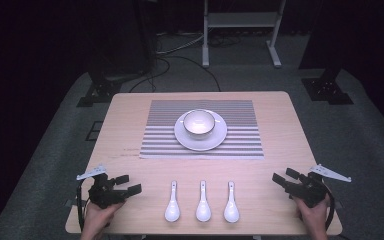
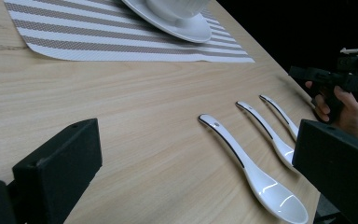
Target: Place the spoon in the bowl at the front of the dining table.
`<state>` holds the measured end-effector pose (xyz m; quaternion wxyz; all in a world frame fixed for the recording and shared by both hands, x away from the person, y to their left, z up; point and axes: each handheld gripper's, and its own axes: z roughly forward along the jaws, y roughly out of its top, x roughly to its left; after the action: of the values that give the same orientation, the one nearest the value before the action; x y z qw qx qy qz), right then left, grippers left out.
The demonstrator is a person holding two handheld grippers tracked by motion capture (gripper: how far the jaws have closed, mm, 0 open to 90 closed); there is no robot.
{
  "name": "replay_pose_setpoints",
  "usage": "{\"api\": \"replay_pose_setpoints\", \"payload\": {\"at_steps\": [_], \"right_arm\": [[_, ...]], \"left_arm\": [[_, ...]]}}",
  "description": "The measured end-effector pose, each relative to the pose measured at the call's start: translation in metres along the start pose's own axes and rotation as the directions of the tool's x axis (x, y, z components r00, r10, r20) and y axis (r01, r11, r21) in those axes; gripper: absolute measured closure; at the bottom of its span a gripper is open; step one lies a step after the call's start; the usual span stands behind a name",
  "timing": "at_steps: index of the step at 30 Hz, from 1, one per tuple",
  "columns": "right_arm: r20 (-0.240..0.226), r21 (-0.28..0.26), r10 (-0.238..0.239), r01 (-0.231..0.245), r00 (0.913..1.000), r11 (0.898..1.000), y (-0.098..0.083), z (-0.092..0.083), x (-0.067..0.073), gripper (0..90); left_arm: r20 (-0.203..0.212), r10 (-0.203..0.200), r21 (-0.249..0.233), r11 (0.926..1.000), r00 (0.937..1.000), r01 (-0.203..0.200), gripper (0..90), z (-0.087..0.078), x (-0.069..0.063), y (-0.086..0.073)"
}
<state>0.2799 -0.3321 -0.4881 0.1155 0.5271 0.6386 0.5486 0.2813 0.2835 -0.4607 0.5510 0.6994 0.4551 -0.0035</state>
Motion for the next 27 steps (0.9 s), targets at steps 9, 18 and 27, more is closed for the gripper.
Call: {"api": "replay_pose_setpoints", "payload": {"at_steps": [9, 18, 27], "right_arm": [[0.0, -0.002, -0.006, 0.006, 1.0, 1.0, 0.0, 0.0, 0.0, 18.4], [0.0, -0.006, -0.001, 0.001, 1.0, 1.0, 0.0, 0.0, 0.0, 18.4], [0.005, -0.008, 0.005, -0.005, 1.0, 1.0, 0.0, -0.001, 0.0, 18.3]], "left_arm": [[0.015, 0.005, 0.031, 0.9995, 0.9999, -0.005, 0.4, 0.01, -0.006, 0.001], [0.033, -0.005, 0.059, 0.9983, 0.9995, 0.003, 0.5, 0.02, -0.012, 0.003], [0.036, -0.017, 0.08, 0.9967, 0.9992, 0.015, 2.3, 0.027, -0.015, 0.006]]}}
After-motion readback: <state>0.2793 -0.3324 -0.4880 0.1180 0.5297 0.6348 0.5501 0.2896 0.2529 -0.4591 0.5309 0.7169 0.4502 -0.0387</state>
